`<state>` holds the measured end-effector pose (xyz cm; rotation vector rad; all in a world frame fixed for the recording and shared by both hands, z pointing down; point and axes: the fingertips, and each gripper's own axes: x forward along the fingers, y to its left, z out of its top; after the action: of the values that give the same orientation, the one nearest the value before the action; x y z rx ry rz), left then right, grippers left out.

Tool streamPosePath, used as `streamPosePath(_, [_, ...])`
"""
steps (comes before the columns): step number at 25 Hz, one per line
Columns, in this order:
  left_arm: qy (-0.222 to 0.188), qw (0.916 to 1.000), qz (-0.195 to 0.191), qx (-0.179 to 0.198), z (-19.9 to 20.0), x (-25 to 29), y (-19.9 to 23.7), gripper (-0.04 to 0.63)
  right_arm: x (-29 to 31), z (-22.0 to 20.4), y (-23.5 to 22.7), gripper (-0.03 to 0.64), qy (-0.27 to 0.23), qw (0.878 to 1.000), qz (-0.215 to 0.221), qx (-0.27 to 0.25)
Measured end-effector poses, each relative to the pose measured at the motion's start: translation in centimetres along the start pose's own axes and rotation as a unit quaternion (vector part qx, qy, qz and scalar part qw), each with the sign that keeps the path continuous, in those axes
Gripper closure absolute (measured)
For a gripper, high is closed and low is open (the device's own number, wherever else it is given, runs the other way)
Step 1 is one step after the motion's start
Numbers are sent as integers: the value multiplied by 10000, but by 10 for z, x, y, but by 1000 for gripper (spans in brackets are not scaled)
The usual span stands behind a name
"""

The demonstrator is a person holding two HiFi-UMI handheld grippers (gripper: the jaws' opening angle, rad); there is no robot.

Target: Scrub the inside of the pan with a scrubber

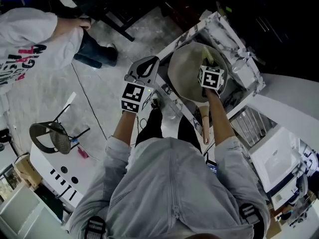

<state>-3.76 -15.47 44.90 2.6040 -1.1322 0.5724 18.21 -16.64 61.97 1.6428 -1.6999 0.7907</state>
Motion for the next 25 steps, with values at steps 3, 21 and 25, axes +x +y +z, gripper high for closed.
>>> streamPosePath(3, [62, 10000, -10, -24, -7, 4, 6, 572, 16, -2, -5, 531, 93, 9997, -223, 68])
streamPosePath(21, [170, 9997, -159, -48, -20, 4, 13, 572, 57, -5, 63, 531, 412, 9924, 762, -873])
streamPosePath(25, [186, 9997, -135, -69, -23, 4, 15, 572, 62, -4, 78, 531, 427, 9885, 1006, -1047])
